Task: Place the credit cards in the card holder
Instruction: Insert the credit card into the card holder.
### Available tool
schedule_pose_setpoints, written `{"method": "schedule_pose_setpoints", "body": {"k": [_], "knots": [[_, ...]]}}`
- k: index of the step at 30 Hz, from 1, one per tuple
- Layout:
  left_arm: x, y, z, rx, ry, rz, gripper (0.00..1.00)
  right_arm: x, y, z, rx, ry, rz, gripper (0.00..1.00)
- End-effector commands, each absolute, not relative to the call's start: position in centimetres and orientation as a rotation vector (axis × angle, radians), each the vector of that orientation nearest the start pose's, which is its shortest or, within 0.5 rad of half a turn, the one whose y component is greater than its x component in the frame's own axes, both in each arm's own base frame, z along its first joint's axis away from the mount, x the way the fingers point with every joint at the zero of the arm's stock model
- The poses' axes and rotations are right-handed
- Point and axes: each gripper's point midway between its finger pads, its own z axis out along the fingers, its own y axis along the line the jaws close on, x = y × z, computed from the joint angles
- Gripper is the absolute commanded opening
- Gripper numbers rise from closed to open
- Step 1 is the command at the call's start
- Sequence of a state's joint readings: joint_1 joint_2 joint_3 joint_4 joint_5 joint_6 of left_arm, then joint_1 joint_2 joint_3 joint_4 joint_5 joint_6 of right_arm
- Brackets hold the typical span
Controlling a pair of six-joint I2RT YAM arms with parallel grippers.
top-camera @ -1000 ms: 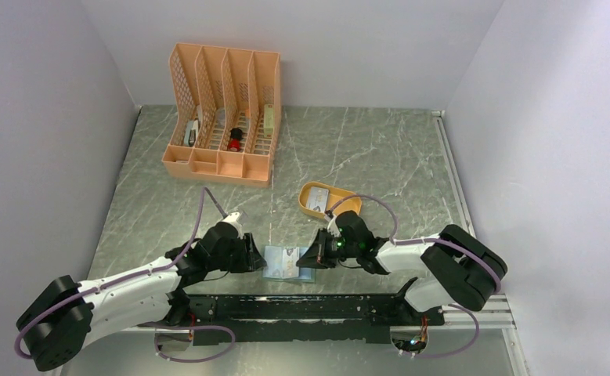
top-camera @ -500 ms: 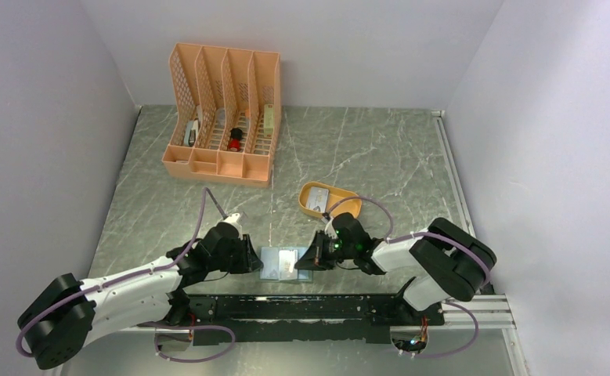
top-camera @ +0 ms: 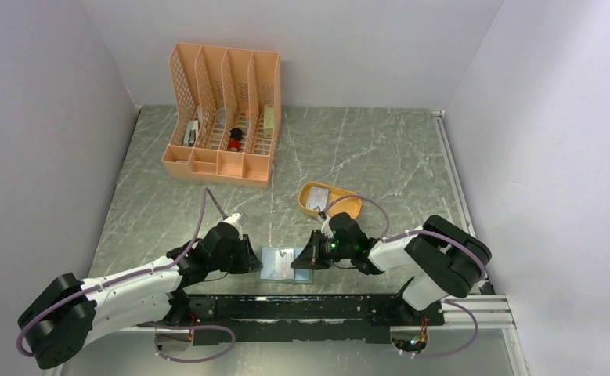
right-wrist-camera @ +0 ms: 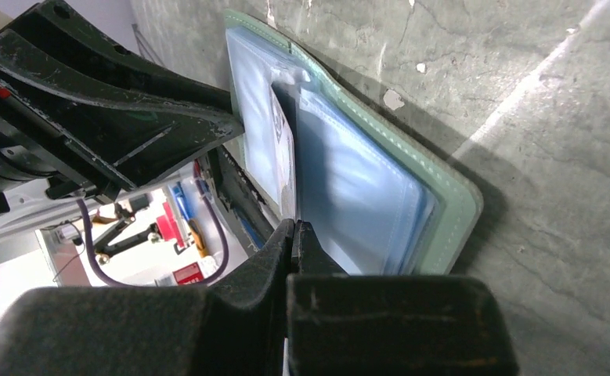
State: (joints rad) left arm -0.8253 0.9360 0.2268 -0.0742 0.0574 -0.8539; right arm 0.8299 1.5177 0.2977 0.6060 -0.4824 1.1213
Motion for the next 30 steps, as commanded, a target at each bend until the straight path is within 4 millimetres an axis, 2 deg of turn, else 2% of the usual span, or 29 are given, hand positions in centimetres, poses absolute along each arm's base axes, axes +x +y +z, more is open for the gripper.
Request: {"method": "schedule_pose_setpoints", "body": {"k": [1,9,16,23,30], "knots": [[13.1,-20.4,1.1,-0.007,2.552,-0.82,0.24,12.4,31.2,2.8,0.021,2.607,1.457,0.0],[13.0,-20.5,1.1,-0.008,2.555,-0.835,0.23,12.9,31.4,2.4,0.12,2.602,1.431,0.0],[12.8,-20.3,1.0,-0.008,2.556,-0.835,0.23,13.7,30.5,2.3,0.209,2.57,1.366,0.0],[12.8,-20.4,1.1,-0.011,2.554,-0.844,0.22,13.5,30.5,2.4,0.209,2.571,1.378,0.0],[12.8,-20.7,1.2,-0.012,2.55,-0.865,0.22,12.7,31.9,2.4,0.102,2.603,1.385,0.0]]}}
